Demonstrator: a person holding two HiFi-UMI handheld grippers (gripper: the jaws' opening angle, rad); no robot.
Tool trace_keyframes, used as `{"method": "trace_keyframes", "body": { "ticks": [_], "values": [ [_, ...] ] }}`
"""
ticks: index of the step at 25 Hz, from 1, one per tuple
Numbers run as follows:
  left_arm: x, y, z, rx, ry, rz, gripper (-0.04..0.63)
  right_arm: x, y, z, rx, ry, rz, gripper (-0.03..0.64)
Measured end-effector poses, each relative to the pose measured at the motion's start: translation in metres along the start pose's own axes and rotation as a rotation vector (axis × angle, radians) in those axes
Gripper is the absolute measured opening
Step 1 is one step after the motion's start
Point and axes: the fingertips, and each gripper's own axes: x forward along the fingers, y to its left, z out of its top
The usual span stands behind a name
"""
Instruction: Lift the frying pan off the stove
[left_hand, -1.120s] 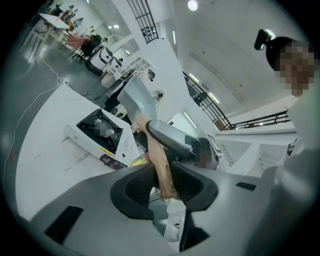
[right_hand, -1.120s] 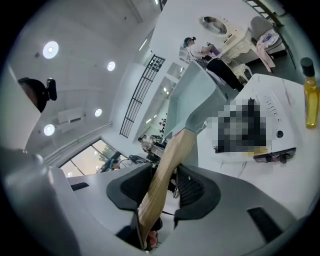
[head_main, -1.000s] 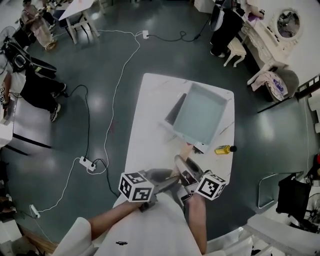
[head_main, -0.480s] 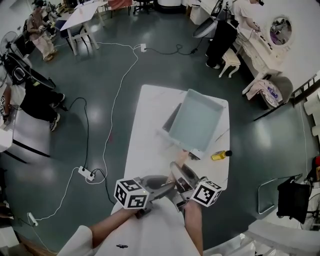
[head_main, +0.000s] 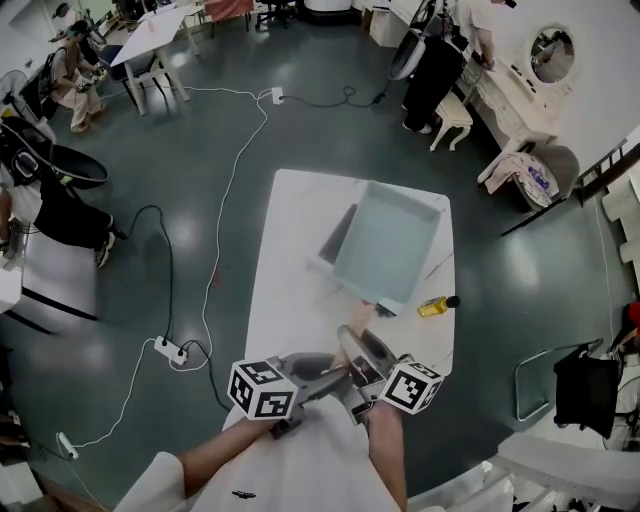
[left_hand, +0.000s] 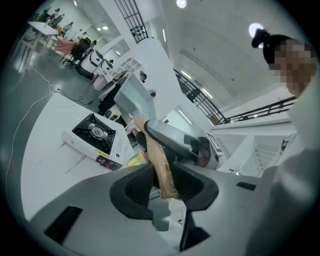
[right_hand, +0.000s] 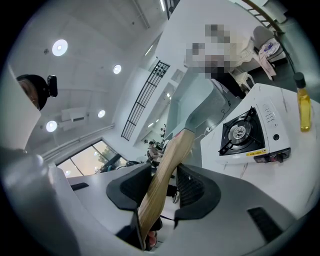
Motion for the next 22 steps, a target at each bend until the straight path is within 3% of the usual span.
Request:
{"method": "trace_keyframes", "body": {
  "ticks": [22],
  "values": [
    [0.0018, -0.0009, -0.0072, -0.005, 0.006, 0.001, 0.114, -0.0062, -0.0056, -0.0046, 0.017, 0.005, -0.011, 0.151]
  ]
}}
